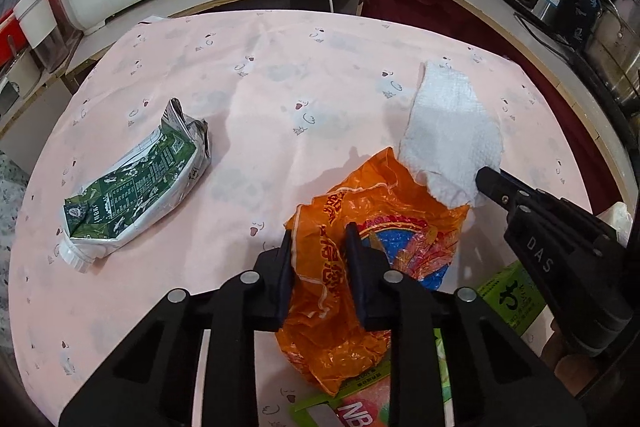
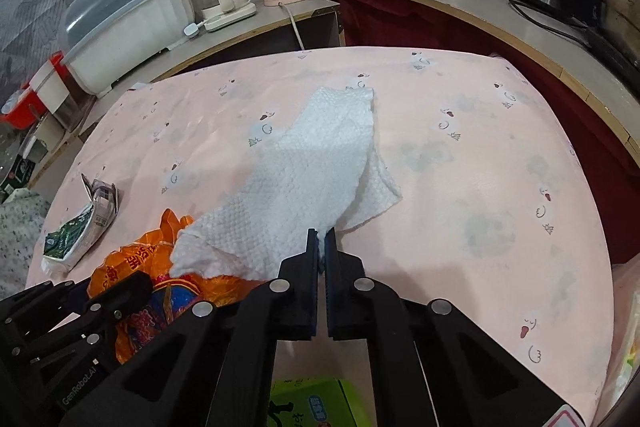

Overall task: Collect trash
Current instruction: 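Grasp the orange plastic bag with the left gripper while the right grasps another paper towel, then carry the orange bag and paper towel over the bin and open both grippers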

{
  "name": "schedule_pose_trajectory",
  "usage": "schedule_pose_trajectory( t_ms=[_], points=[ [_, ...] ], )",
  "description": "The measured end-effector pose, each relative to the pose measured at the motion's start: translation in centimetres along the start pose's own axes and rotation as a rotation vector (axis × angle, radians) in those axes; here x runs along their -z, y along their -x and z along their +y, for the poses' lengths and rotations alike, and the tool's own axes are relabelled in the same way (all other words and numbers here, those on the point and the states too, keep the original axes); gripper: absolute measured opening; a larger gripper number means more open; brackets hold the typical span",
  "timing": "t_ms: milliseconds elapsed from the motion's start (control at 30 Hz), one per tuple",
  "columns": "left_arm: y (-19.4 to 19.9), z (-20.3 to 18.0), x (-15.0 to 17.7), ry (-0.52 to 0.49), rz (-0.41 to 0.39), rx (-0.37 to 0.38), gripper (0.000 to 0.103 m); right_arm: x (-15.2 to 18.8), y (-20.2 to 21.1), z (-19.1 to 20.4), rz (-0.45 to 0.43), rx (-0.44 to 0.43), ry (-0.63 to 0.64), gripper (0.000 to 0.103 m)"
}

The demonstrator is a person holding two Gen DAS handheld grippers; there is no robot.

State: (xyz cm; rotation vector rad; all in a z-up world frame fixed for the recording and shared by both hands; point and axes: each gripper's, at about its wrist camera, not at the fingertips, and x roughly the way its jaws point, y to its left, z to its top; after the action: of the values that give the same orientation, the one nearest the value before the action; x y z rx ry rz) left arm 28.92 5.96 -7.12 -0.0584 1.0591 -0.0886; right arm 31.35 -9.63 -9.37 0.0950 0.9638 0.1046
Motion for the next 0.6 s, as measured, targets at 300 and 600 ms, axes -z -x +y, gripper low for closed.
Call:
schedule_pose_trajectory(
  t_ms=[300,600],
  points=[
    [4.4,-1.7,-0.5,-0.021,-0.074,0.027,0.018,-1.2,7.4,-3.6,-0.143,0.014,-0.086,0.003],
    [9.9,-6.1,-0.5,-0.078,-0.169,0.063,0.018,-0.6,16.5,-8.7,-0.291,0.054,-0.169,0.003]
  ],
)
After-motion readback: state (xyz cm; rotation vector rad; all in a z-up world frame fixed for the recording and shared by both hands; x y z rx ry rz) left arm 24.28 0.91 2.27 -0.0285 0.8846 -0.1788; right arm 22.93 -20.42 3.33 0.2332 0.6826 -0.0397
